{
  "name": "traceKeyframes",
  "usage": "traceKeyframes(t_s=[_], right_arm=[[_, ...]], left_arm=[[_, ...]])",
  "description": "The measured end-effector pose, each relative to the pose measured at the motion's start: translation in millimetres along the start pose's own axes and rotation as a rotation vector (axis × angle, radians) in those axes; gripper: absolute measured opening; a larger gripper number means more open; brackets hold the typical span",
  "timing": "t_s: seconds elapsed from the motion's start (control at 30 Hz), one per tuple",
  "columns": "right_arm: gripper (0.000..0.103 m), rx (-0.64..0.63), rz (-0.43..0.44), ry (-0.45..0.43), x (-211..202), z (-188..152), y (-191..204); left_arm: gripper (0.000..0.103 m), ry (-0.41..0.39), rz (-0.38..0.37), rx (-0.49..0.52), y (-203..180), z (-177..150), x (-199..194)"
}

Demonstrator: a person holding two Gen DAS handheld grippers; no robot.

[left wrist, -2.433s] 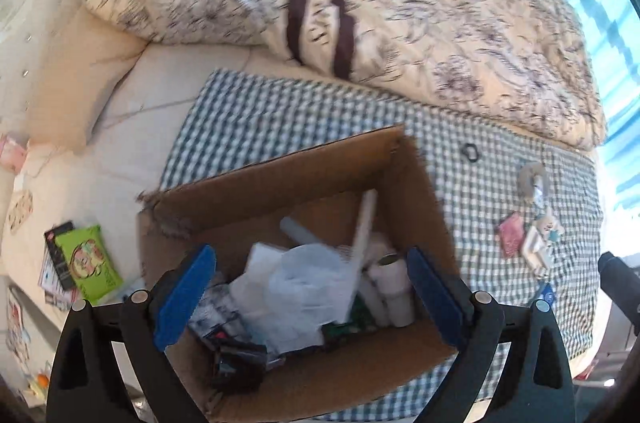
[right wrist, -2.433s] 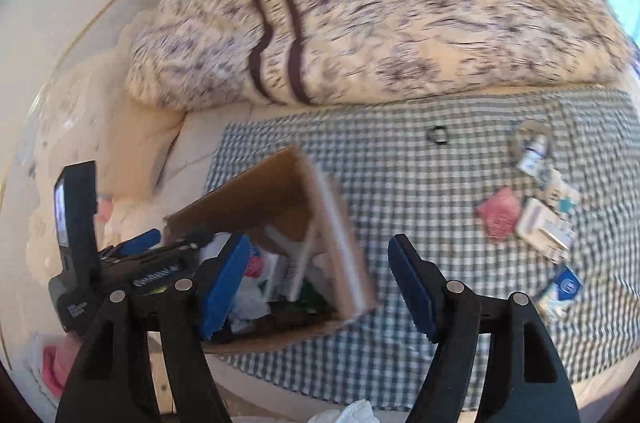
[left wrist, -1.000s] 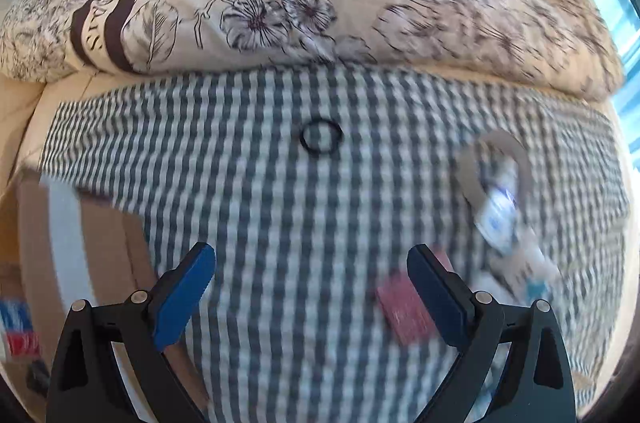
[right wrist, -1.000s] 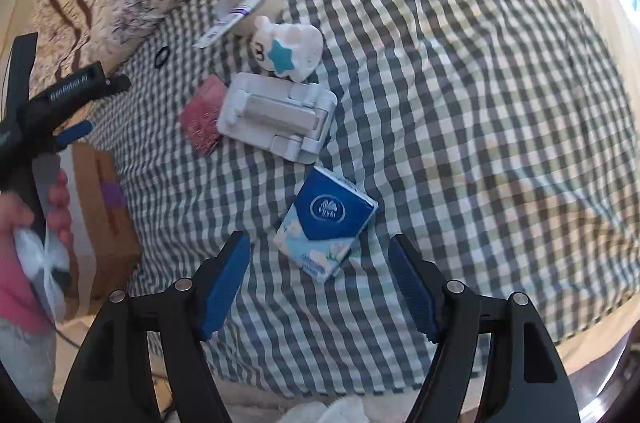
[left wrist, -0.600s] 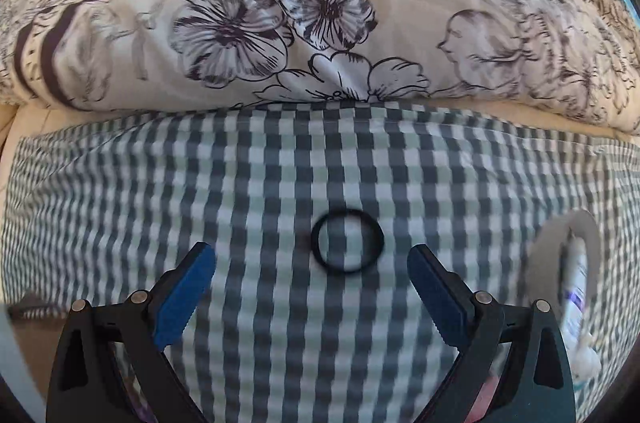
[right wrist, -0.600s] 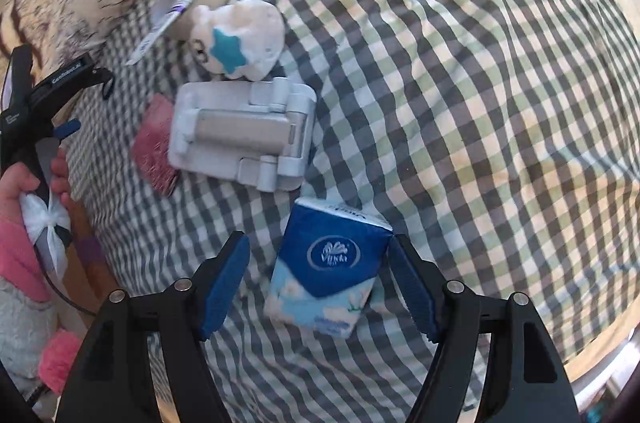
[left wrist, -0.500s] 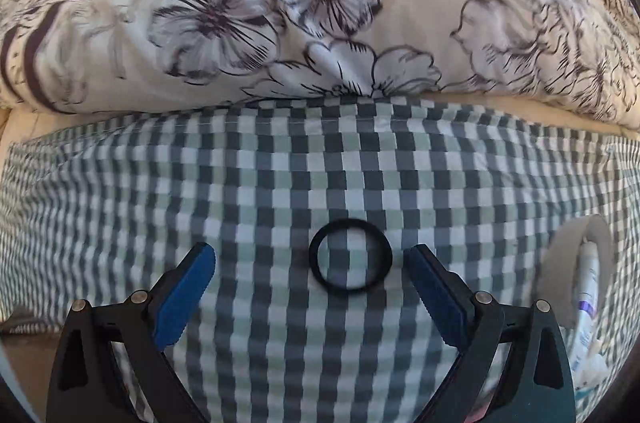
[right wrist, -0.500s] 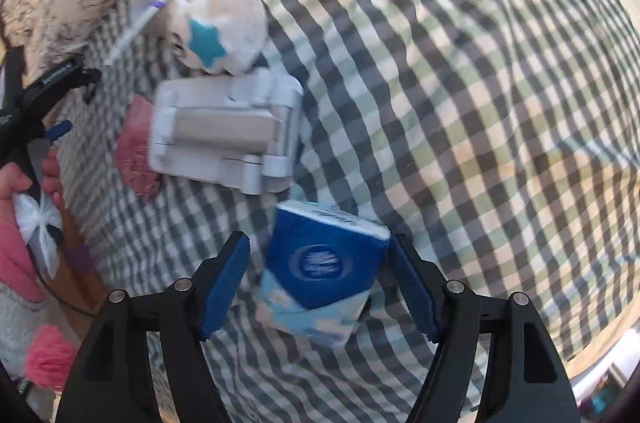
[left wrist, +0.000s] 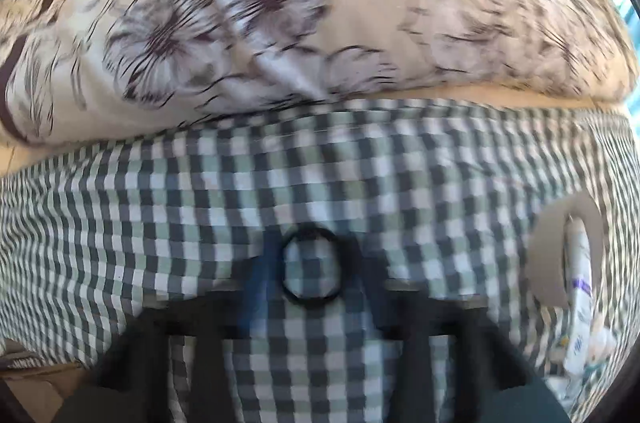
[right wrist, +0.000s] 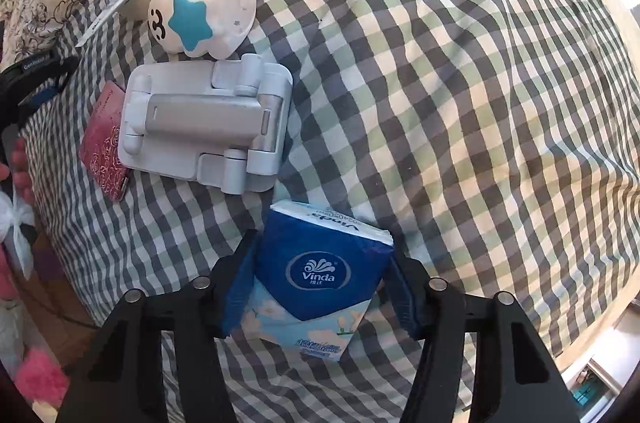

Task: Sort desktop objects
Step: 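Grasp the rubber ring with the left gripper while the right grasps the Vinda packet, then carry the ring and Vinda packet to the cardboard box and release them inside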

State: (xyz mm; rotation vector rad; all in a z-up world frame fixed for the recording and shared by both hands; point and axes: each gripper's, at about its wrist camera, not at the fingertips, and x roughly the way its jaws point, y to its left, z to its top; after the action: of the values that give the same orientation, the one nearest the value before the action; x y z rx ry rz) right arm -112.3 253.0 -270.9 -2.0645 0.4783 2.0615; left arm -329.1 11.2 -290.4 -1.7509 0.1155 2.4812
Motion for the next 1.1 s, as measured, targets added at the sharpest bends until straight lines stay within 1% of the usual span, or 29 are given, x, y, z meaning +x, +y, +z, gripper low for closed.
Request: traceKeyframes(t_s=[0.03,0.07,0.2,0.43,0.57,0.7,0.77,0.9,1.0,1.1], right_arm=[[0.058,-0.001,0.004,0.001,-0.9,-0.1,-1.0],[0.058,0.0,0.01,0.0,-2.2,-0.3,-1.7],[0.058,0.007,0.022,-0.01,-9.3,-3.2,-7.9],[0.058,0.007,0.044,-0.043,-30.9,-7.9,-18.5],[0.058,0.002,0.048,-0.069,-50.0,-10.8,-25.5],[0.058,-0.002,0.055,-0.109,-76.2,-12.6,-26.9],[0.058,-0.014,0.056,-0.133,-90.6,-13.5,-28.6],[0.058,-0.025,0.065,-0.17,-113.6,-23.4,-10.6],[0.058,-0.029,0.073,-0.196,-130.0,-30.7,-3.3],[0.058,-0.035,0.085,-0.223,-146.7,-37.4,-5.0]], left_arm=[[0.005,0.003,0.006,0.019,-2.3,-0.3,-1.4],[0.005,0.001,0.015,0.027,-3.3,-0.8,-2.4],[0.005,0.017,0.004,-0.011,4.5,-2.3,-6.5],[0.005,-0.003,0.016,-0.003,9.8,-8.2,-28.5],[0.005,-0.034,-0.002,-0.01,13.1,-9.3,-58.2],[0.005,-0.079,-0.016,-0.01,16.3,-6.9,-98.0],[0.005,-0.093,-0.027,-0.009,11.1,-5.4,-116.1],[0.005,-0.123,-0.026,-0.01,-16.2,-20.6,-157.6],[0.005,-0.144,-0.035,-0.017,-13.1,-27.2,-184.6],[0.005,-0.159,-0.042,-0.017,-16.4,-34.7,-209.0]])
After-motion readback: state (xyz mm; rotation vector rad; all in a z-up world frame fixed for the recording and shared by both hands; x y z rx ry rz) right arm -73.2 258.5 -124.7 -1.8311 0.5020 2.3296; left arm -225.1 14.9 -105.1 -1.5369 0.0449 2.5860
